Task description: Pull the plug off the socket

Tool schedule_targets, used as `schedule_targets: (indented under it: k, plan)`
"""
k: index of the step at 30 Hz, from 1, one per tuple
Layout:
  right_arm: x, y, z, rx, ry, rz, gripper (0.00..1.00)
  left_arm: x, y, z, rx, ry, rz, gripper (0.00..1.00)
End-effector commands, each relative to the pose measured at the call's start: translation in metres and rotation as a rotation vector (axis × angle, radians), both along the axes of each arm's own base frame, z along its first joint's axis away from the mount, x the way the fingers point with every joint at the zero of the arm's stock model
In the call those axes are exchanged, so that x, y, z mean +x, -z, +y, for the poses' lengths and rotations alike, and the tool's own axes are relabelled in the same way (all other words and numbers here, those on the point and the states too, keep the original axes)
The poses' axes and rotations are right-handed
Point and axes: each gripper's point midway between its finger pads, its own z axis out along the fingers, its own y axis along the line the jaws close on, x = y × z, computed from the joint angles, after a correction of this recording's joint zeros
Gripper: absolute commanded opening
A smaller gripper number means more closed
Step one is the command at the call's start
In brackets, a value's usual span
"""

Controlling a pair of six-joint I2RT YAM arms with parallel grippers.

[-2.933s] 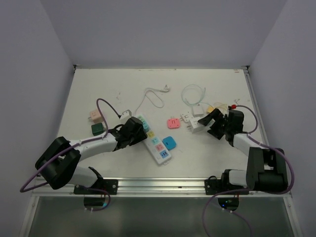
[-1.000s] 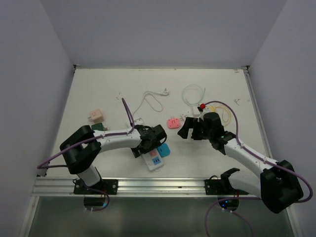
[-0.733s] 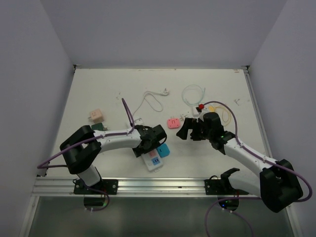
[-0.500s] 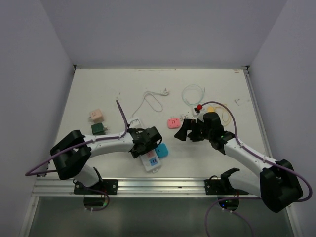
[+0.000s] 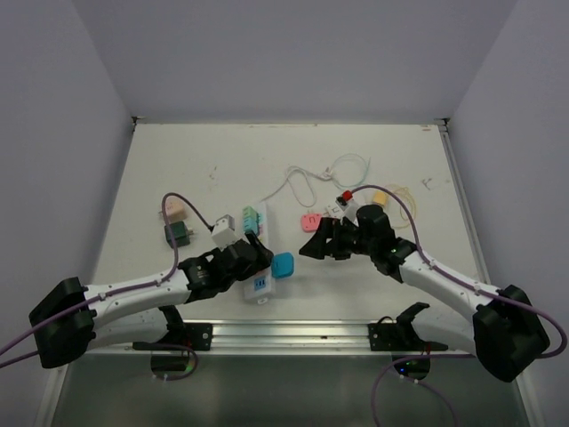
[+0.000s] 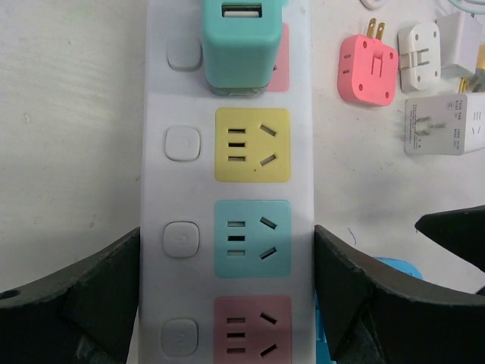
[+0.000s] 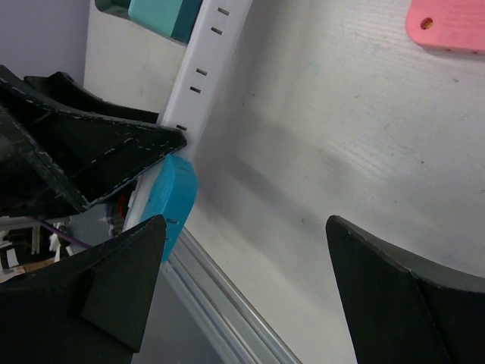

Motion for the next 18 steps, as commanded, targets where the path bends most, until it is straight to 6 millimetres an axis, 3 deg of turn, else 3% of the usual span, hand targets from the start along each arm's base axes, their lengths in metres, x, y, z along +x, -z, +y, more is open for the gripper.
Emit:
schedule_targets:
  k: [1, 8, 14, 18]
  plan:
    - [0.008, -0.027, 0.016, 0.077, 0.032, -0.014, 0.9, 0.023, -0.031, -0.009, -0.124, -0.033, -0.194, 0.0]
    - [-0.007, -0.026, 0.038, 0.071, 0.072, 0.051, 0.87, 0.022, -0.013, -0.012, -0.128, -0.024, -0.178, 0.0]
    - [-0.015, -0.006, 0.052, 0.017, 0.073, 0.105, 0.86, 0.021, -0.008, -0.022, -0.158, 0.003, -0.171, 0.0]
    - [-0.016, 0.004, 0.058, -0.019, 0.088, 0.14, 0.79, 0.021, -0.004, -0.023, -0.158, 0.006, -0.169, 0.0]
